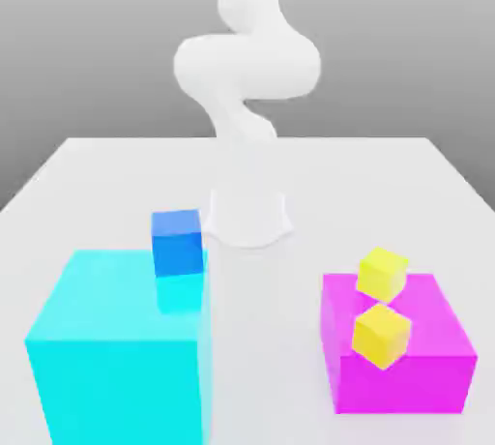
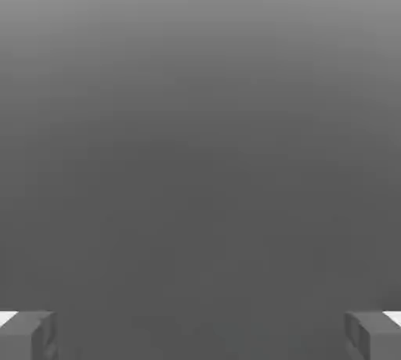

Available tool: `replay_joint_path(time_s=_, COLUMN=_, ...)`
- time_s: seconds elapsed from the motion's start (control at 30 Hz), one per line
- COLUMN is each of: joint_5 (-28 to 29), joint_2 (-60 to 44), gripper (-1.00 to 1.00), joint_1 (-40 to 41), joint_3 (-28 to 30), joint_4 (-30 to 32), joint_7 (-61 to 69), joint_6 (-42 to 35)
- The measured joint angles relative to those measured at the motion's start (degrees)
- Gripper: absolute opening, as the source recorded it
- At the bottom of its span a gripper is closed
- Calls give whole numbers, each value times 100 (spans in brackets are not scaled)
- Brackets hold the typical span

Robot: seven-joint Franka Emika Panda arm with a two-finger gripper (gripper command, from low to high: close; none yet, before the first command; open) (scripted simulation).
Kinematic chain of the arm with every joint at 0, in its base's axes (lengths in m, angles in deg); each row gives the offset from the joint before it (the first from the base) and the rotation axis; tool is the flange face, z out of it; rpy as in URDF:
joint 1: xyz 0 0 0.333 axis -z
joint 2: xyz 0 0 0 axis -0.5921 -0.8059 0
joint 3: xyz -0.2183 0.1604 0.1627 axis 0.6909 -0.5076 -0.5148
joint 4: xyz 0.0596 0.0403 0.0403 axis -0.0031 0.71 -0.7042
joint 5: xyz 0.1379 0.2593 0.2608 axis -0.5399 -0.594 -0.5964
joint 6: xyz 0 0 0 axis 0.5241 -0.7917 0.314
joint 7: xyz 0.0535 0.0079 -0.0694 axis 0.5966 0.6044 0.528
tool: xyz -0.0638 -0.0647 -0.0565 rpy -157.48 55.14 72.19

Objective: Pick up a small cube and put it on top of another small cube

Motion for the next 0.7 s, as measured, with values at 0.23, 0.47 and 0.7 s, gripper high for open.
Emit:
replay_joint_path(time_s=0.23, joint_5=-60, joint_2=-1420, gripper=0, joint_1=1018, joint_3=380, joint_4=830, joint_7=-1234, joint_6=878)
replay_joint_path(time_s=0.47, joint_5=89, joint_2=-2837, gripper=0, joint_1=2141, joint_3=619, joint_4=1810, joint_7=-2938, joint_6=1669)
replay_joint_path(time_s=0.7, joint_5=442, joint_2=-4100, gripper=0, joint_1=3014, joint_3=1042, joint_4=2775, joint_7=-4802, joint_6=2381)
